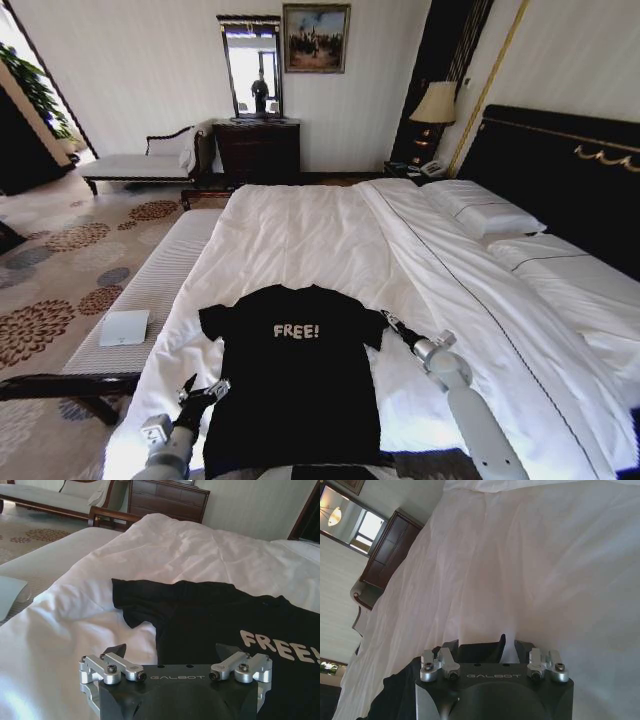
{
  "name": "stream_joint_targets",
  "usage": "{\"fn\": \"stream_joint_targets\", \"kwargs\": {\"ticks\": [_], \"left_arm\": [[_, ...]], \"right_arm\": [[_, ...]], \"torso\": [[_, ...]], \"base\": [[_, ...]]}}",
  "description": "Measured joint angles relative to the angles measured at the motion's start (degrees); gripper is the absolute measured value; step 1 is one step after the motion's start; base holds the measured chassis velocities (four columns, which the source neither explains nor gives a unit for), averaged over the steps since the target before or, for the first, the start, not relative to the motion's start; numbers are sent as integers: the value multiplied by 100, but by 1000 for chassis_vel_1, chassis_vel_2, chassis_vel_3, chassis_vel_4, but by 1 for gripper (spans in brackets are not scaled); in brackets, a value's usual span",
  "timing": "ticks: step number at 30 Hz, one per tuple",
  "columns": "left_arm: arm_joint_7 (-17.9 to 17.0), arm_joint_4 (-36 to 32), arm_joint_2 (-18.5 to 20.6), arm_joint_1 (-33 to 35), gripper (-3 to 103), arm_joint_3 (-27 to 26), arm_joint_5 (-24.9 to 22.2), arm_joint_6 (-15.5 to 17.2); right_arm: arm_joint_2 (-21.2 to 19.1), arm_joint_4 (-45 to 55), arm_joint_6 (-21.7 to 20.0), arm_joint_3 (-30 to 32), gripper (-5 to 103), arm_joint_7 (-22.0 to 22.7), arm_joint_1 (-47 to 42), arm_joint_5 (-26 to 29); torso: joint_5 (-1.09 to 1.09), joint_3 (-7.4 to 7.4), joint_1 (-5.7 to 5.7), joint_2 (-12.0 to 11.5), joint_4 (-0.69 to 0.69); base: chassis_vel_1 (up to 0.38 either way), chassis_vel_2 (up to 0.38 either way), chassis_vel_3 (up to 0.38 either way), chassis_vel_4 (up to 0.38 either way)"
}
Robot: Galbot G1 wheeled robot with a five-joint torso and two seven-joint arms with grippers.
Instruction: Fold the clothes on the bed.
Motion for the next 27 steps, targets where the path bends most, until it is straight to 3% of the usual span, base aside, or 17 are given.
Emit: {"fn": "stream_joint_targets", "kwargs": {"ticks": [2,5,7,11,14,17,27], "left_arm": [[-21,-12,2,-9,100,-9,-18,1],[-52,-29,-13,-23,100,-14,-27,0],[-71,-46,-39,-18,100,-18,-35,0],[-81,-83,-74,17,100,-59,-40,0],[-97,-135,-105,39,100,-110,-66,0],[-109,-156,-122,42,100,-119,-71,0],[-115,-157,-204,19,100,-116,-75,-3]], "right_arm": [[-3,5,4,8,55,0,-17,0],[-6,19,7,9,49,0,-40,-1],[-6,30,8,6,38,0,-57,-6],[-3,35,10,-12,27,0,-57,-17],[-9,33,12,-26,10,-2,-37,-21],[-24,33,13,-29,2,-2,-29,-23],[-54,445,29,-45,0,-1,-192,-257]], "torso": [[0,0,0,0,-1],[0,0,0,0,0],[0,0,0,0,-1],[0,0,0,0,0],[0,0,0,0,0],[0,0,0,0,0],[0,0,0,0,-1]], "base": [[0,0,0,0],[0,0,0,0],[0,0,0,0],[0,0,0,0],[0,0,0,0],[0,0,0,0],[0,0,0,0]]}}
